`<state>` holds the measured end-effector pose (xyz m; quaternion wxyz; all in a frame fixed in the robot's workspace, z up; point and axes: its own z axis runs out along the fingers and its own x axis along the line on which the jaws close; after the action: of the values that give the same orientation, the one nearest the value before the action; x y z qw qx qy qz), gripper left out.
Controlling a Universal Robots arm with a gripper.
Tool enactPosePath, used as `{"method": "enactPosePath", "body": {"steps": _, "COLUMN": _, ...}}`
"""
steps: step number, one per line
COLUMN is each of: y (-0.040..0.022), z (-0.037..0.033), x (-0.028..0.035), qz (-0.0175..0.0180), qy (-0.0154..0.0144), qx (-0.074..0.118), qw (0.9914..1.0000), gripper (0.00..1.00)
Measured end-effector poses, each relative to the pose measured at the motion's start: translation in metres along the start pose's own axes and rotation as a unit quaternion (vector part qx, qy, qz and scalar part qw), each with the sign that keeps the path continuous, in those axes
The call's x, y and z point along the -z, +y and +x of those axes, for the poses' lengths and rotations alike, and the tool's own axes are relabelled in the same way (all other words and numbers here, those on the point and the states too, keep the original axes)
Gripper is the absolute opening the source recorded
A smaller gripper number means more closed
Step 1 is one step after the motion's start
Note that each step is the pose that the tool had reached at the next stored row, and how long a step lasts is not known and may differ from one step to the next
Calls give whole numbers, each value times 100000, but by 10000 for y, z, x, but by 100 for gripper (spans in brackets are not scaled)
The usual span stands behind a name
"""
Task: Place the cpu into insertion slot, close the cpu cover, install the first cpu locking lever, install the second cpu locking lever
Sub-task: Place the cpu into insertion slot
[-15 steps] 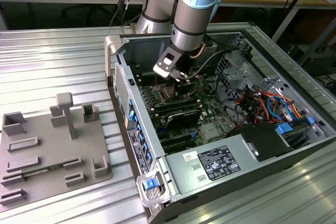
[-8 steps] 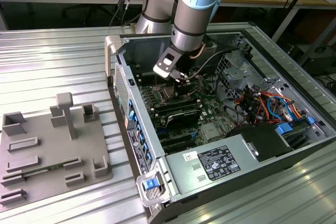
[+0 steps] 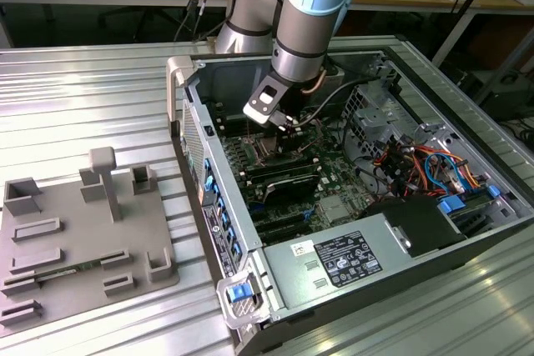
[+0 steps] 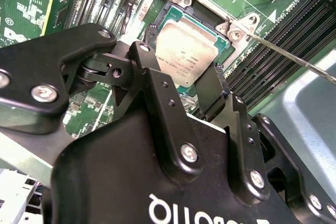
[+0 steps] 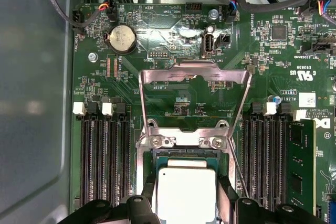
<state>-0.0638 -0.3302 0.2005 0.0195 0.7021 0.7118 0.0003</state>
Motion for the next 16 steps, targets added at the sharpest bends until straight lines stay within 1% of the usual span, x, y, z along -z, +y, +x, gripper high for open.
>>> {"method": "enactPosePath", "body": {"steps": 16, "y": 3, "z": -13, "x": -1, "qz": -4, "qy": 3, "qx": 333, "qw": 99999, "gripper": 55}}
